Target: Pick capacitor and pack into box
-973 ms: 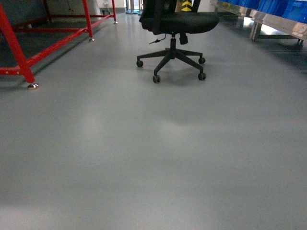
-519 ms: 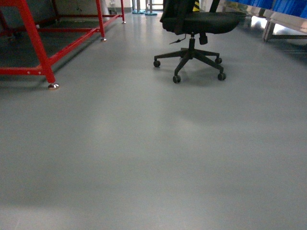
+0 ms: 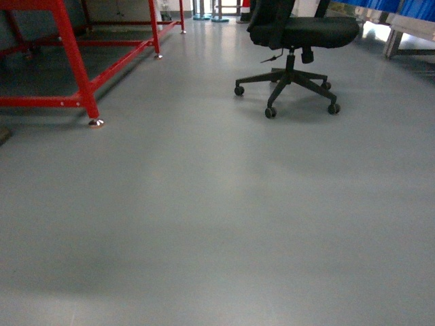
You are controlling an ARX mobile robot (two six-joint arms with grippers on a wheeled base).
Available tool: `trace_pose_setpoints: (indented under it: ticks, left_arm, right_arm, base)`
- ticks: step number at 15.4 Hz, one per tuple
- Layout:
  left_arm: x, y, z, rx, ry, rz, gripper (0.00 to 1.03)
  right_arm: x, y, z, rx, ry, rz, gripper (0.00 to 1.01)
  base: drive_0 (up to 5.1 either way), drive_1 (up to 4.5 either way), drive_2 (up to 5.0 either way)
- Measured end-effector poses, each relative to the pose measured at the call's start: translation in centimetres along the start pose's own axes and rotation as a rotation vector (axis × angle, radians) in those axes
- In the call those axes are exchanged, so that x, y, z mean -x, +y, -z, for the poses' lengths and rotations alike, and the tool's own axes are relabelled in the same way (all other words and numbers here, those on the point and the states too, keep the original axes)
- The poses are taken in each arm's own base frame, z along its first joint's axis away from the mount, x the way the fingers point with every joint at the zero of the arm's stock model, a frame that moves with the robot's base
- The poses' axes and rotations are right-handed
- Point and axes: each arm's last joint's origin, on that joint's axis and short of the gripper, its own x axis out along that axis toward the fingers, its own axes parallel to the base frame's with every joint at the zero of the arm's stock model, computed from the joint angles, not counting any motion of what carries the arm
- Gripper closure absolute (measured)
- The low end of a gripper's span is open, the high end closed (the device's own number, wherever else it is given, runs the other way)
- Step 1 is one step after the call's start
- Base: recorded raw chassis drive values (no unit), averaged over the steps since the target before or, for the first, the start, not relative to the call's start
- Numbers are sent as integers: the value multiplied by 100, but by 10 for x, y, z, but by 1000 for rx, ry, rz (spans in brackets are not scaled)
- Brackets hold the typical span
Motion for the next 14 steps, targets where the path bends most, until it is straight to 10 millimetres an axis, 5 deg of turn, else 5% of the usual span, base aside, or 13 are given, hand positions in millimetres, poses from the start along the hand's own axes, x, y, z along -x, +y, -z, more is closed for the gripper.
trace_pose_setpoints:
  ticks: [14]
  left_arm:
    - [0, 0, 0, 0, 1, -2, 59]
  right_arm:
    - [0, 0, 0, 0, -1, 0, 3]
  base:
    - [-490, 255, 255]
